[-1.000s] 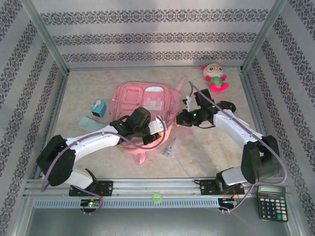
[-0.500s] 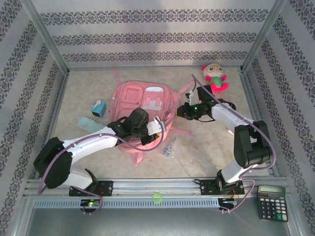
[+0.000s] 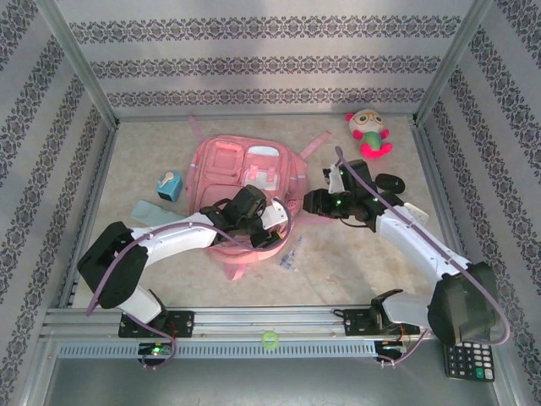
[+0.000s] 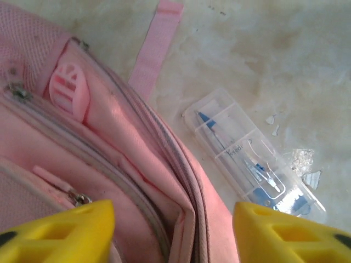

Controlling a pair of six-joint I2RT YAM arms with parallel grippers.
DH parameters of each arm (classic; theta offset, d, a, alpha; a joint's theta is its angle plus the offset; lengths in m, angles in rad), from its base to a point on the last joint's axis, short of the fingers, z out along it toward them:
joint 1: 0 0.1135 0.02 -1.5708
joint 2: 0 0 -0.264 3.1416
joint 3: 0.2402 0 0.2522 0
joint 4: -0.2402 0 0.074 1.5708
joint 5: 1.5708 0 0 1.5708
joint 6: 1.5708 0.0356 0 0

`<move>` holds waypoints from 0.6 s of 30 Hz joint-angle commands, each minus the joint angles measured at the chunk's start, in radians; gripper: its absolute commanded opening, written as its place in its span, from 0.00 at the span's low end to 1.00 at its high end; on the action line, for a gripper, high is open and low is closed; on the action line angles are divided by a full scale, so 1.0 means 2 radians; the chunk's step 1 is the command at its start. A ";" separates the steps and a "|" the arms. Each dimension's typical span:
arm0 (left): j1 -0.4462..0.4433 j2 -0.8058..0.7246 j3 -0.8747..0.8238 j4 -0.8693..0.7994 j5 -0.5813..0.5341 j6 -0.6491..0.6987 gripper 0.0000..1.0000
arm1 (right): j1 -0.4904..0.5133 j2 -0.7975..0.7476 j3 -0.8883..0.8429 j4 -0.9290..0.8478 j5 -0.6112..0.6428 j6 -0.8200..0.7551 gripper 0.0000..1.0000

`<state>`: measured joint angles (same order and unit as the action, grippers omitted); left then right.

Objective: Pack books, pencil case, and school supplies into a backpack

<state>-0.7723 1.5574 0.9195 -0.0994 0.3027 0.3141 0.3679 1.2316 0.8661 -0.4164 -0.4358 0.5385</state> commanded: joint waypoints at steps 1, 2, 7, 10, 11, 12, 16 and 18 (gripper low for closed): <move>0.000 -0.035 -0.013 0.027 0.015 0.003 0.73 | 0.024 -0.025 -0.019 -0.025 0.049 0.035 0.41; 0.002 -0.049 -0.016 0.021 0.010 0.020 0.76 | 0.041 -0.030 -0.020 -0.022 0.061 0.044 0.41; 0.055 -0.076 -0.022 -0.022 0.008 0.101 0.80 | 0.096 -0.003 -0.017 0.021 0.072 0.087 0.41; 0.095 -0.063 0.000 -0.075 0.048 0.169 0.82 | 0.106 0.039 -0.008 0.039 0.083 0.107 0.40; 0.104 -0.059 0.007 -0.088 0.056 0.189 0.82 | 0.108 0.051 -0.007 0.045 0.086 0.111 0.39; 0.112 -0.053 0.015 -0.105 0.063 0.213 0.82 | 0.109 0.065 -0.005 0.053 0.086 0.113 0.39; 0.131 -0.010 0.062 -0.185 0.070 0.301 0.83 | 0.110 0.119 -0.001 0.097 0.059 0.105 0.38; 0.132 0.017 0.088 -0.222 0.065 0.326 0.85 | 0.111 0.141 -0.005 0.118 0.051 0.105 0.37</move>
<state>-0.5213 1.5421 1.0321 -0.3634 0.3958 0.7925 0.5793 1.4796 0.8368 -0.2668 -0.3084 0.7349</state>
